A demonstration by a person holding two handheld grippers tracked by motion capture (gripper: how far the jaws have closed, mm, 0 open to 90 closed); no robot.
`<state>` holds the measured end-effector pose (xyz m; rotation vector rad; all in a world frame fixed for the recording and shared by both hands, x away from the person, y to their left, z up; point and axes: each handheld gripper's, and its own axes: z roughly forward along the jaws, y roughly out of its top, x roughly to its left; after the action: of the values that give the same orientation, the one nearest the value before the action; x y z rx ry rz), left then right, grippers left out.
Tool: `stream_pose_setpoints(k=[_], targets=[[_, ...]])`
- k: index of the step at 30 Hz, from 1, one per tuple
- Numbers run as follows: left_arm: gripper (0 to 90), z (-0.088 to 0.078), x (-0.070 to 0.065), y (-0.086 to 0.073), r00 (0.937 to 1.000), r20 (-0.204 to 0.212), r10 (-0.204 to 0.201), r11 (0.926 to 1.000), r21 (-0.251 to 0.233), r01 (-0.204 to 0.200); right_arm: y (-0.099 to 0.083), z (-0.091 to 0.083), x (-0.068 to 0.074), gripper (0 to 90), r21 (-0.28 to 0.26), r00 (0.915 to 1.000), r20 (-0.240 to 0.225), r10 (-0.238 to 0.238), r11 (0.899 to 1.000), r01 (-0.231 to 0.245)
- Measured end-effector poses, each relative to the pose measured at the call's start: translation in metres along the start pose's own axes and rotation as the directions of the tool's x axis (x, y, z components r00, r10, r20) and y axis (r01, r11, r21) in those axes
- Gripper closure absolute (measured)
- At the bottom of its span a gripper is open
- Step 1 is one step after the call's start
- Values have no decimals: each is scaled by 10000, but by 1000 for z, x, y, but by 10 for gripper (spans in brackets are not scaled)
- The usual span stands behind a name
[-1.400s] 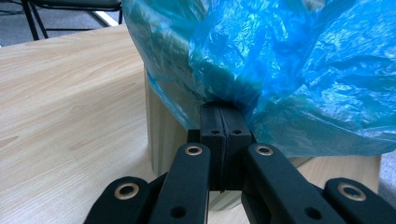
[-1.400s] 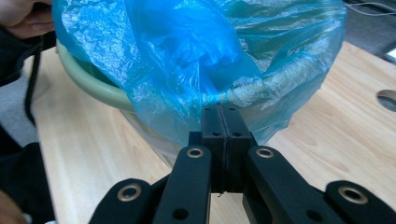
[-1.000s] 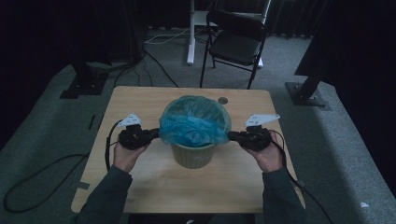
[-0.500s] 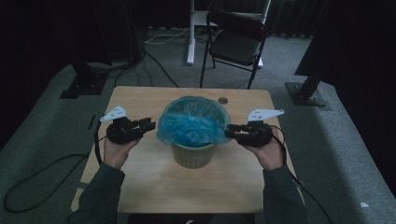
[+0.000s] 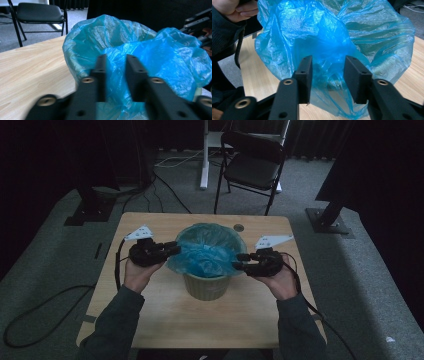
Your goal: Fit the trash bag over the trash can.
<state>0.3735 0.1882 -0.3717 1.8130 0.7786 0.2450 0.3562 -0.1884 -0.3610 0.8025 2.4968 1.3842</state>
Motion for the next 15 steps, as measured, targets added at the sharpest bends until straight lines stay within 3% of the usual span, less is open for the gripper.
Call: stream_pose_setpoints(k=[3,6,15], targets=[[856,-5,-3,-2,10000,14,97,9998,-159,-97,0,-2,1,793,-28,10000,58,-80,10000,80],[887,-13,-5,-5,9999,99,96,9994,-348,-93,-1,-5,4,875,-64,9997,64,-251,9997,251],[890,-33,-5,-25,9997,249,-69,9991,-418,79,-8,-13,14,898,32,9985,-58,-542,9985,542]])
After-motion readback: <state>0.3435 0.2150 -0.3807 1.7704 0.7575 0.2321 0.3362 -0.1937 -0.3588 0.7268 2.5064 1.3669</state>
